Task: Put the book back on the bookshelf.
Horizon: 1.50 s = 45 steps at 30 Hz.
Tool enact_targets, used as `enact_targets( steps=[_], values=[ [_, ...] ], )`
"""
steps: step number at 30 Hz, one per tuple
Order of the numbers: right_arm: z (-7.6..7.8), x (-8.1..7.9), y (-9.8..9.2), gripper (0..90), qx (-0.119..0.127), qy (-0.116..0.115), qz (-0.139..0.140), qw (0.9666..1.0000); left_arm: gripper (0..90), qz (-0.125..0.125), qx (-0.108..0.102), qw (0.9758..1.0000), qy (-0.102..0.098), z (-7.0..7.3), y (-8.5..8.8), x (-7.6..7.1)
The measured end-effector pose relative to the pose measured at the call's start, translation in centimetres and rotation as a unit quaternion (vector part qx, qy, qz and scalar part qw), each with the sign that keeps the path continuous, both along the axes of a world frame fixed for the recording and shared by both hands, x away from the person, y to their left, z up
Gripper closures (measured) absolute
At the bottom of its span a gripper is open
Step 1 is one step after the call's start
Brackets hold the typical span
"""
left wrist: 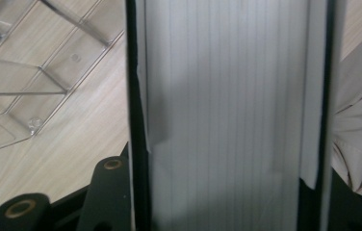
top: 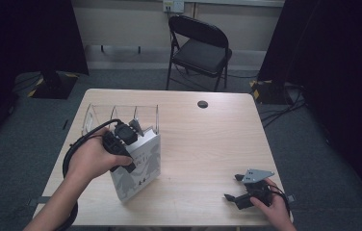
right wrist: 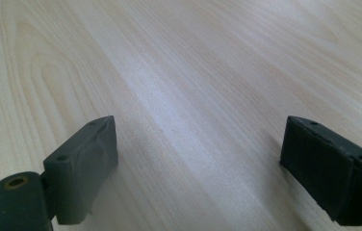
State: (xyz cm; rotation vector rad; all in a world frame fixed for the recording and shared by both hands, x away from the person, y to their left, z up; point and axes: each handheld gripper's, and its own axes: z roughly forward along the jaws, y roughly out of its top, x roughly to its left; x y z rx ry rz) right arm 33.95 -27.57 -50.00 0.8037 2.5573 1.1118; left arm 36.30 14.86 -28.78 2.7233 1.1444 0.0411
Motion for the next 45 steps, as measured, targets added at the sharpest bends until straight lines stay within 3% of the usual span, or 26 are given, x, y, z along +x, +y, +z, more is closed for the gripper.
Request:
enact_targets(
  steps=[13,18,22,27,28,30,33,39,41,42,45],
  values=[
    [0.0,0.0,0.0,12.1,0.0,0.0,-0.001,1.0,53.3,0.042,-0.007,0.9991,-0.003,-0.4,2.4,0.6],
    [0.0,0.0,0.0,12.1,0.0,0.0,0.0,1.0,53.3,0.061,-0.015,0.998,0.006,-0.5,2.8,1.2],
    [0.0,0.0,0.0,12.1,0.0,0.0,0.0,1.0,53.3,0.069,-0.009,0.9976,-0.002,-0.7,2.7,1.6],
    [0.0,0.0,0.0,12.1,0.0,0.0,-0.001,1.0,53.3,0.077,-0.007,0.997,0.005,-0.8,2.5,2.1],
    [0.0,0.0,0.0,12.1,0.0,0.0,0.0,1.0,53.4,0.092,-0.014,0.9956,0.008,-0.8,2.4,2.2],
    [0.0,0.0,0.0,12.1,-0.001,0.001,0.001,1.0,53.3,0.084,-0.006,0.9964,0.004,-0.7,2.4,2.5],
    [0.0,0.0,0.0,12.1,0.0,0.001,0.0,1.0,53.3,0.091,-0.004,0.9958,0.001,-0.6,2.3,2.7],
    [0.0,0.0,0.0,12.1,0.0,0.001,0.001,1.0,53.3,0.125,-0.007,0.9922,0.004,-0.6,2.0,2.9],
    [0.0,0.0,0.0,12.1,0.0,0.001,0.0,1.0,53.3,0.127,-0.011,0.9918,0.004,-0.5,2.2,3.1],
    [0.0,0.0,0.0,12.1,0.0,0.001,0.001,1.0,53.3,0.111,-0.007,0.9938,-0.006,-0.4,2.3,3.3],
    [0.0,0.0,0.0,12.1,0.0,0.001,0.0,1.0,53.3,0.113,-0.011,0.9935,-0.008,-0.2,2.3,3.5]
  ],
)
